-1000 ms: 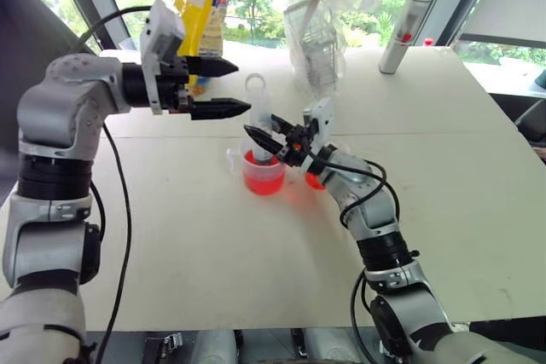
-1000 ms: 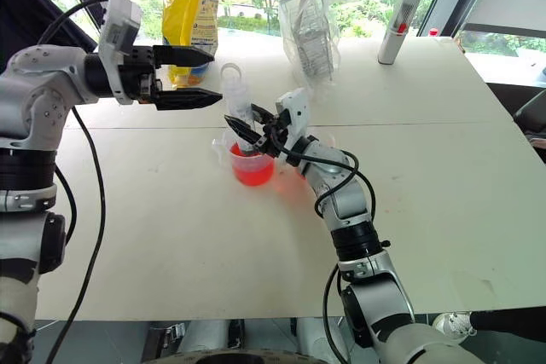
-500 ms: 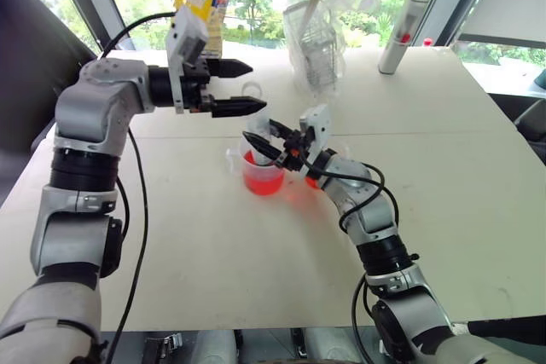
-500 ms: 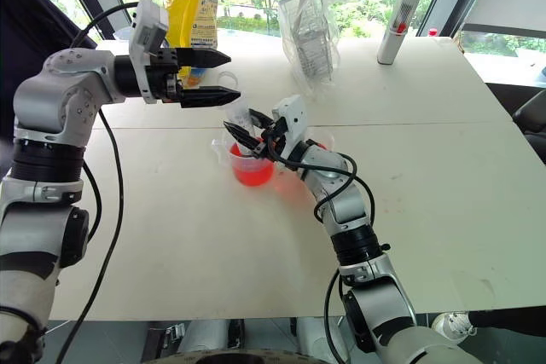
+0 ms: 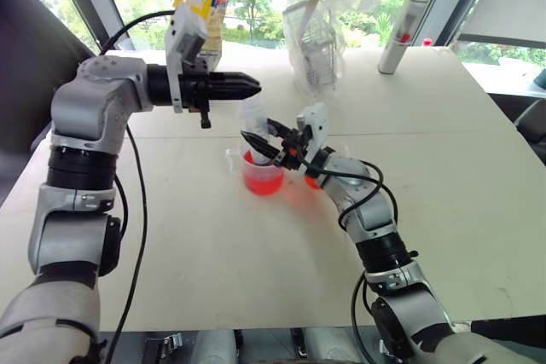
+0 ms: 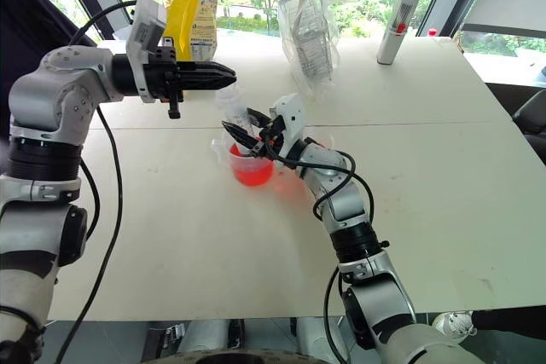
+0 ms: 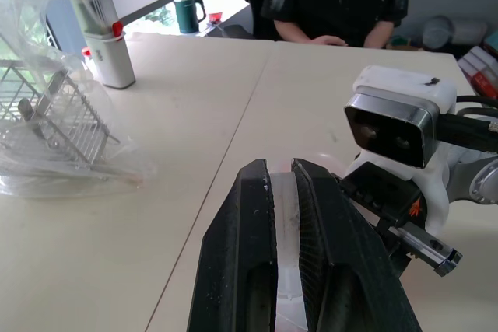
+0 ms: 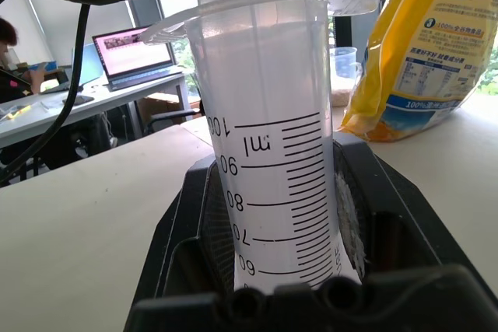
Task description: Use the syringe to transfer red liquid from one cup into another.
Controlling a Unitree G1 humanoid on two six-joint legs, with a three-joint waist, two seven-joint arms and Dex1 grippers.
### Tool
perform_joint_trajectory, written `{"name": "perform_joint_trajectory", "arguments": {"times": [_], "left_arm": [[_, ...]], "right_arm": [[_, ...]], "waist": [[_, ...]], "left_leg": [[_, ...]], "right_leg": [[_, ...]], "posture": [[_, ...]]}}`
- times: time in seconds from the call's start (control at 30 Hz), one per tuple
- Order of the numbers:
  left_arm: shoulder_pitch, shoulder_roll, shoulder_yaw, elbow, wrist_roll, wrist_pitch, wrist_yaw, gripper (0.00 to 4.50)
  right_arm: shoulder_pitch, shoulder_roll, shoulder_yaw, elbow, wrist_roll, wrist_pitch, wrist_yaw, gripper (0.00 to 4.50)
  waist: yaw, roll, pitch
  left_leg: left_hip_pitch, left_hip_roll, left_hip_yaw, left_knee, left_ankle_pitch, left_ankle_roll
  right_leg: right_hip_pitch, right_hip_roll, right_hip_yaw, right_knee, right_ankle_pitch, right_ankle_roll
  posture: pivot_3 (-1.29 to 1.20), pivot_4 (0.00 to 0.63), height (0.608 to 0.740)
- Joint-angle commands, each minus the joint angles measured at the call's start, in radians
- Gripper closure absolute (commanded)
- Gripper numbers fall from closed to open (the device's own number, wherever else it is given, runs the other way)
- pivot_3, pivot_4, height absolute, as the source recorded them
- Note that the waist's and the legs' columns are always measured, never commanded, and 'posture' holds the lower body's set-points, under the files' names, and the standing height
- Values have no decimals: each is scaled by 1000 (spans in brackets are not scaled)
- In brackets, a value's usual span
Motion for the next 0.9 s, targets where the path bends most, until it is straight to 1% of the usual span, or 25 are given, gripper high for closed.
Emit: {"name": "perform_joint_trajectory", "arguments": {"times": [0.03, 0.37, 0.9], "left_arm": [[-17, 12, 27, -23, -1, -8, 14, 4463], [-83, 2, 40, 58, 25, -58, 29, 4463], [-134, 24, 55, 150, 49, -129, 33, 4463]], "right_arm": [[-20, 0, 4, -16, 20, 49, 10, 3112], [-35, -46, 43, -23, 6, 147, 53, 3112], [-23, -57, 75, -35, 1, 184, 78, 3112]], "waist": [[0, 0, 0], [2, 0, 0], [2, 0, 0]], "left_leg": [[0, 0, 0, 0, 0, 0], [0, 0, 0, 0, 0, 0], [0, 0, 0, 0, 0, 0]], "right_leg": [[0, 0, 0, 0, 0, 0], [0, 0, 0, 0, 0, 0], [0, 0, 0, 0, 0, 0]], "posture": [[0, 150, 739], [0, 150, 739], [0, 150, 739]]}}
